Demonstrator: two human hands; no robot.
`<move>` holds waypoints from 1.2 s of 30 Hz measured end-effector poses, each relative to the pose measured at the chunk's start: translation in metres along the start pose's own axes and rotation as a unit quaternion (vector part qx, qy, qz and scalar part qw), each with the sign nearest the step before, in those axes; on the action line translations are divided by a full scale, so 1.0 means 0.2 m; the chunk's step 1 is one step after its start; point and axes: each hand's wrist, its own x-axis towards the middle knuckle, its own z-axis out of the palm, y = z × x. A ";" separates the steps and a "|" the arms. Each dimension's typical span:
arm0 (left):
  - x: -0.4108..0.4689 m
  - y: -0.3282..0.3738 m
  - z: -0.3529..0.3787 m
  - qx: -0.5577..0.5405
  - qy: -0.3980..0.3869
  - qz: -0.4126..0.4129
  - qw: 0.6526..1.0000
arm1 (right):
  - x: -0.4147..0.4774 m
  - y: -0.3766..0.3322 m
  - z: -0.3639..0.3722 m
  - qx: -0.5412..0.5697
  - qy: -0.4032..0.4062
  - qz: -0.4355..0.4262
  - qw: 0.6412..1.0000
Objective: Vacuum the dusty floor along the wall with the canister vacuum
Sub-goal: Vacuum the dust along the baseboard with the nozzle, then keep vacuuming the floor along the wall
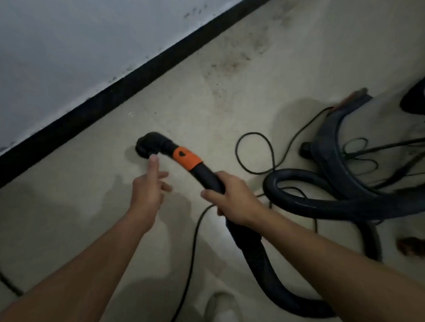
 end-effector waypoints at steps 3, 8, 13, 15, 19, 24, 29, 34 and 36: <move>-0.21 0.25 0.10 -0.126 -0.087 -0.102 0.983 | -0.24 -0.06 -0.08 -0.043 -0.030 0.015 0.998; -0.59 0.54 0.25 -0.129 -0.092 -0.145 0.977 | -0.66 -0.06 -0.32 0.033 0.010 0.085 0.996; -0.98 0.82 0.57 -0.085 -0.134 -0.163 0.974 | -0.96 -0.10 -0.52 0.058 0.063 0.115 0.990; -1.09 0.94 0.67 -0.052 -0.125 -0.124 0.983 | -1.03 -0.11 -0.64 0.073 0.026 0.107 0.991; -1.21 1.27 0.73 -0.001 -0.125 -0.023 0.992 | -1.15 -0.06 -0.96 0.108 -0.051 0.181 0.976; -1.24 1.72 0.74 0.131 -0.138 0.117 0.975 | -1.13 -0.08 -1.51 -0.044 0.249 0.175 0.952; -1.30 2.04 0.84 0.178 -0.133 0.189 0.957 | -1.13 -0.21 -2.13 -0.058 0.547 0.104 0.829; -1.39 2.25 1.07 0.154 -0.168 0.212 0.950 | -1.05 -0.13 -2.51 0.112 0.485 0.322 0.805; -1.37 2.29 1.16 0.148 -0.183 0.216 0.948 | -0.97 -0.08 -2.55 0.132 0.434 0.369 0.811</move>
